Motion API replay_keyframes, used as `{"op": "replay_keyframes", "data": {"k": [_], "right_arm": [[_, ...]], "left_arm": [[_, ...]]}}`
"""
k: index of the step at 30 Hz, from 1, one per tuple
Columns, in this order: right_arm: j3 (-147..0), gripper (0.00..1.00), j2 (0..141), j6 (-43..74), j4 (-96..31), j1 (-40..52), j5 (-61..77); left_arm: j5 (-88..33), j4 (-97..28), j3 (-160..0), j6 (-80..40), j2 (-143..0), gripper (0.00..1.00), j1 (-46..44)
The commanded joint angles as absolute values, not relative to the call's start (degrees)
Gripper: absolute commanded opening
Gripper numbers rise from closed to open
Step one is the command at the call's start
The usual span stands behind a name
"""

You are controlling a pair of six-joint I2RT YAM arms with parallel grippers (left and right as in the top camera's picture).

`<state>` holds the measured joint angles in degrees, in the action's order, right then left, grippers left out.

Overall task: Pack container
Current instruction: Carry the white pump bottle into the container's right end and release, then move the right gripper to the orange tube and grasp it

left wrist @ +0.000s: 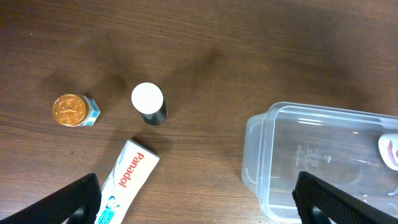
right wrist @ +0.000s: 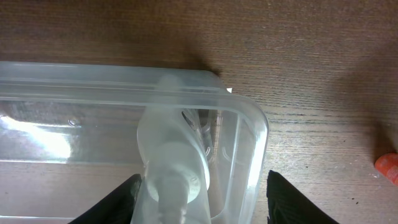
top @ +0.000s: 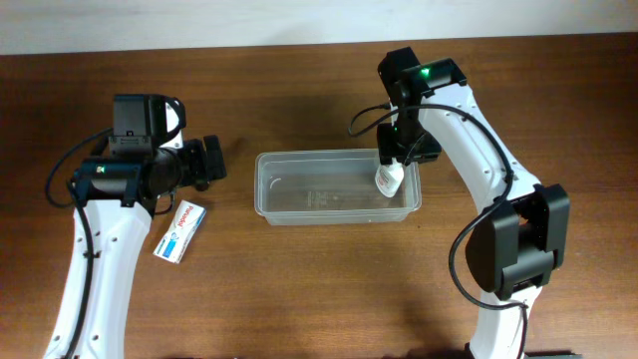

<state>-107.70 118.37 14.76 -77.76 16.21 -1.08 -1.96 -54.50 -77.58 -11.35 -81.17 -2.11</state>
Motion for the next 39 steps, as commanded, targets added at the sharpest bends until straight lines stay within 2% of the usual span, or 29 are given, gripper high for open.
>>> {"op": "replay_keyframes", "data": {"k": [1, 8, 15, 18, 21, 28, 34, 39], "right_arm": [[-107.7, 0.56, 118.4, 13.7, -77.8, 16.1, -1.5], [-112.6, 0.56, 113.1, 9.4, -81.8, 16.1, -1.3], [-116.4, 0.57, 103.0, 9.9, -83.4, 14.3, -1.4], [-116.4, 0.57, 98.4, 15.6, -84.0, 9.8, -2.7], [-116.4, 0.60, 95.0, 20.1, -85.1, 1.6, -2.6], [-113.8, 0.67, 96.5, 19.8, -88.8, -11.2, -2.4], [-105.4, 0.67, 98.9, 18.3, -88.6, -15.8, -2.4], [-93.9, 0.68, 100.1, 16.8, -81.7, -18.2, -2.0]], "left_arm": [[-1.7, -54.5, -79.0, -10.6, -81.2, 0.99, -1.7], [-1.7, -54.5, -79.0, -10.6, -81.2, 0.99, -1.7], [-1.7, -54.5, -79.0, -10.6, -81.2, 1.00, -1.7], [-1.7, -54.5, -79.0, -10.6, -81.2, 0.99, -1.7], [-1.7, -54.5, -79.0, -10.6, -81.2, 1.00, -1.7], [-1.7, -54.5, -79.0, -10.6, -81.2, 0.99, -1.7], [-1.7, -54.3, -79.0, -10.6, -81.2, 0.99, -1.7], [-1.7, -54.3, -79.0, -10.6, -81.2, 0.99, -1.7]]}}
